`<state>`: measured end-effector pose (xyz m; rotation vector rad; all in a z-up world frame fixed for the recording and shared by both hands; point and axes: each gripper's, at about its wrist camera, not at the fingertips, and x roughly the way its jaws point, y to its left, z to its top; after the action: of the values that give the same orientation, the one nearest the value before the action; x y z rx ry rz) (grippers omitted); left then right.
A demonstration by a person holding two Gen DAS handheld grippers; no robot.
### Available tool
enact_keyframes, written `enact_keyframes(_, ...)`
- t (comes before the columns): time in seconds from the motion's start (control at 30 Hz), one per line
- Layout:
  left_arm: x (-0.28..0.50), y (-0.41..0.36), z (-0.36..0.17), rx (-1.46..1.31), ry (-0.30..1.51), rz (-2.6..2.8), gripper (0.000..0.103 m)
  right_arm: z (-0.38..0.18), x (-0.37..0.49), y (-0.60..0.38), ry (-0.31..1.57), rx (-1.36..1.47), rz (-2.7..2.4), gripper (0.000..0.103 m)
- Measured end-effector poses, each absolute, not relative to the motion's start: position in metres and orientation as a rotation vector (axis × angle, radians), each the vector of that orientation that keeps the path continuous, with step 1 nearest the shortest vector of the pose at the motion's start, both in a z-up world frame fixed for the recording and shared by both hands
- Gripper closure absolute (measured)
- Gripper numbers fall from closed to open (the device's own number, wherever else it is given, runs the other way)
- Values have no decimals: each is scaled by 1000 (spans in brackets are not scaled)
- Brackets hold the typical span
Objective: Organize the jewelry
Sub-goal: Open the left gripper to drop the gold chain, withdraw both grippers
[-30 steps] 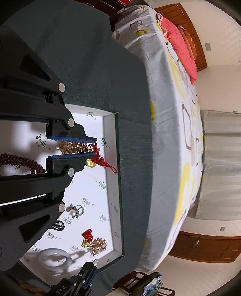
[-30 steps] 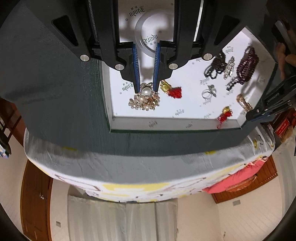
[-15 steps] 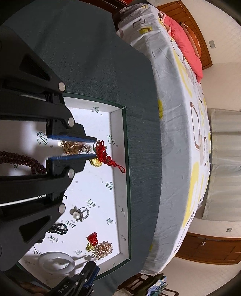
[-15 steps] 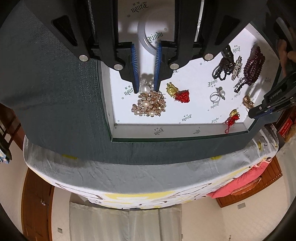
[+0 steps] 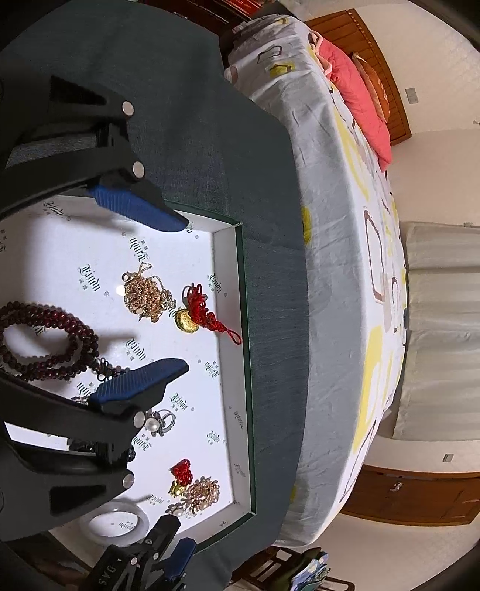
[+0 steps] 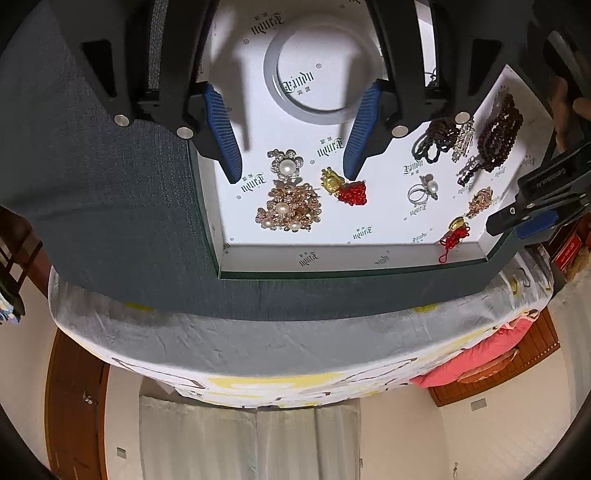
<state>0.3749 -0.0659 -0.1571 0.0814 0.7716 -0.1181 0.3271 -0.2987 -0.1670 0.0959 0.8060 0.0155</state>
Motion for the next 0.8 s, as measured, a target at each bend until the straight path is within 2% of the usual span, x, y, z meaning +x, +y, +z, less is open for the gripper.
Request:
enact_keyframes(0.1,371,-66,-154,83,758,-116,27,-164,322,-297,788,96,14,35)
enact_keyframes(0.27,351,-66,-142,77,724,-117,21,-157,309,-293,770,100,13,30)
enact_keyframes(0.37,334,-66,-136,72,709,-118,17,-149,294,-292,753,104,11,29)
enact_keyframes(0.8,237,-56,-92,31,651,-118,13,-107,214,-282,694,120,19,27)
